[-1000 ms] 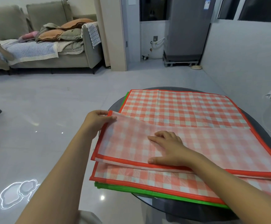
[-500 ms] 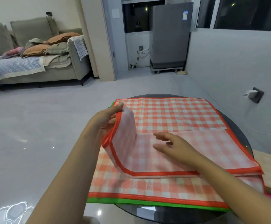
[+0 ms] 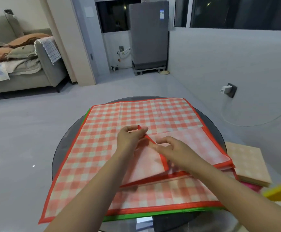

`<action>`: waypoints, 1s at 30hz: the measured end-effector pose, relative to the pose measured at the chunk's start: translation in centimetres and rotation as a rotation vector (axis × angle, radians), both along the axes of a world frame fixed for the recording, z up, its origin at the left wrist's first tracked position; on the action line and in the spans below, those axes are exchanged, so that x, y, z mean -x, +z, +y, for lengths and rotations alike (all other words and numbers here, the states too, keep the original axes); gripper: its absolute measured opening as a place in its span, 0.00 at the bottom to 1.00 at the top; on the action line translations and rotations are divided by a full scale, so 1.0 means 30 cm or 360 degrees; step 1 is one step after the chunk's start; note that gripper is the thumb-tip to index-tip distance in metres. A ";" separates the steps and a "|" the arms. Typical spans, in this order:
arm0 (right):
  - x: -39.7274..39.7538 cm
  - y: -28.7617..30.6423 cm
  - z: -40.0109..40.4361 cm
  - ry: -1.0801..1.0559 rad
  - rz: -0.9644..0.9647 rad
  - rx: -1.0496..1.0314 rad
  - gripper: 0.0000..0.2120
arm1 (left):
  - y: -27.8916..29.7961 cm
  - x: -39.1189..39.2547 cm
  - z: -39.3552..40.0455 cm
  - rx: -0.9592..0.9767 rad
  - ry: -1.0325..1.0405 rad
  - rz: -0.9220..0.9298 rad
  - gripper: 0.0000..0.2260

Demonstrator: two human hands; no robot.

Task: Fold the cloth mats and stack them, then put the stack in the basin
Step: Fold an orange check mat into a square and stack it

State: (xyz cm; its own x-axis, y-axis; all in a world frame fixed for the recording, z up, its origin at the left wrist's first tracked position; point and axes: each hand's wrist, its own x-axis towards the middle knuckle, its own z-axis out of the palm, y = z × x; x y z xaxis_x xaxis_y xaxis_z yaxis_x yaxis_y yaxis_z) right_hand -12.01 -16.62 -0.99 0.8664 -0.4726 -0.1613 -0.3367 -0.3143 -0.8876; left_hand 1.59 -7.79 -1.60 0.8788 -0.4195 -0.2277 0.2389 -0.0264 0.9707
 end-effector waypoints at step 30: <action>-0.002 -0.112 -0.205 0.0006 0.0120 0.1033 0.22 | -0.111 0.122 0.158 -0.1367 -0.0609 -0.1779 0.17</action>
